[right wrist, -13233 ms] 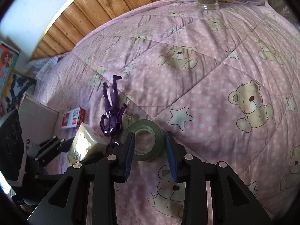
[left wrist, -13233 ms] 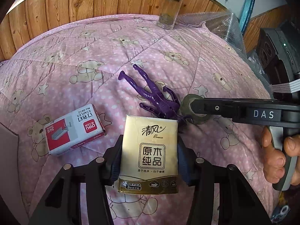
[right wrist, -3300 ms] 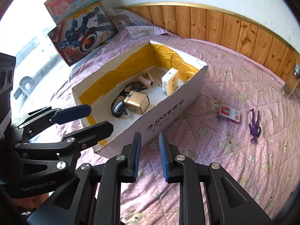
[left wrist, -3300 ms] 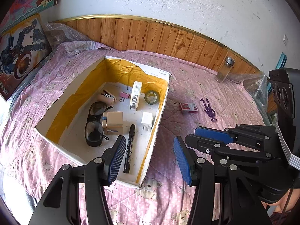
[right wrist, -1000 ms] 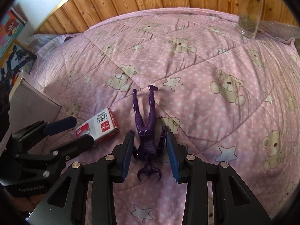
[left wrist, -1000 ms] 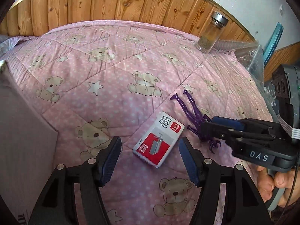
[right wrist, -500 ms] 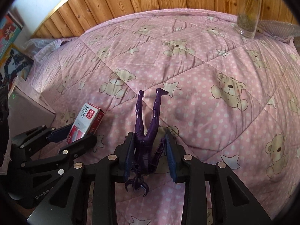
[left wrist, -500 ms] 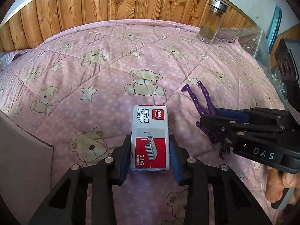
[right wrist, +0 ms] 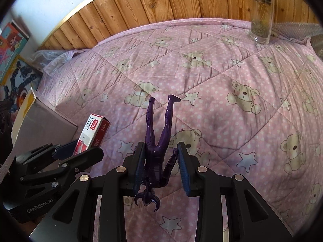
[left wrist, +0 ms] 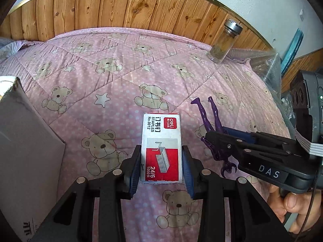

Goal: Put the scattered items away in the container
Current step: 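Carry the staples box and purple figure with both tools over the box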

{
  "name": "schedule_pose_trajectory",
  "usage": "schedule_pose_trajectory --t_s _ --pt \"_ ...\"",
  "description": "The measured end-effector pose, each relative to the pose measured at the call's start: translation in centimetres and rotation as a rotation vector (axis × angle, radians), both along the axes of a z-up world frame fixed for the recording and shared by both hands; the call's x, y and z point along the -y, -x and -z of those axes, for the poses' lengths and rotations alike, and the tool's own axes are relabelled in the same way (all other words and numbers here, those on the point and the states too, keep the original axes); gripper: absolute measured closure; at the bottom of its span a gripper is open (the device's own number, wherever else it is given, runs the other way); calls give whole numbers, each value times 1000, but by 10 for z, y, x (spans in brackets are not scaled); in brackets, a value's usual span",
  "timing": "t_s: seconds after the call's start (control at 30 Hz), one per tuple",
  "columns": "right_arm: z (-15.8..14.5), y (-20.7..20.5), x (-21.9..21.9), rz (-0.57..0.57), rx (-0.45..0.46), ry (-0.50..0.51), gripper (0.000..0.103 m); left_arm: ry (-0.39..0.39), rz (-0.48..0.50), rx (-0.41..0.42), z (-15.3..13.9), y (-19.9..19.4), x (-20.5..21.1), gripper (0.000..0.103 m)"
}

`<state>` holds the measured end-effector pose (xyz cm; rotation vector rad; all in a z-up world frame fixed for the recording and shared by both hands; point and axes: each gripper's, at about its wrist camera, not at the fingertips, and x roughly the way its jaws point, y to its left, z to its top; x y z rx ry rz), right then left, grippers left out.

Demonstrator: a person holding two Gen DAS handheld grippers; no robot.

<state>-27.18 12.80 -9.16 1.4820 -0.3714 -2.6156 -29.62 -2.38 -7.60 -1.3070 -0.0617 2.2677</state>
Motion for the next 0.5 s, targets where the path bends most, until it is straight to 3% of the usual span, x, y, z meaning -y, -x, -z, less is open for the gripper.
schedule_pose_trajectory --t_s 0.5 --pt "-28 -47 32 -3 -24 10 70 -43 -20 -35 -40 -44 27 64"
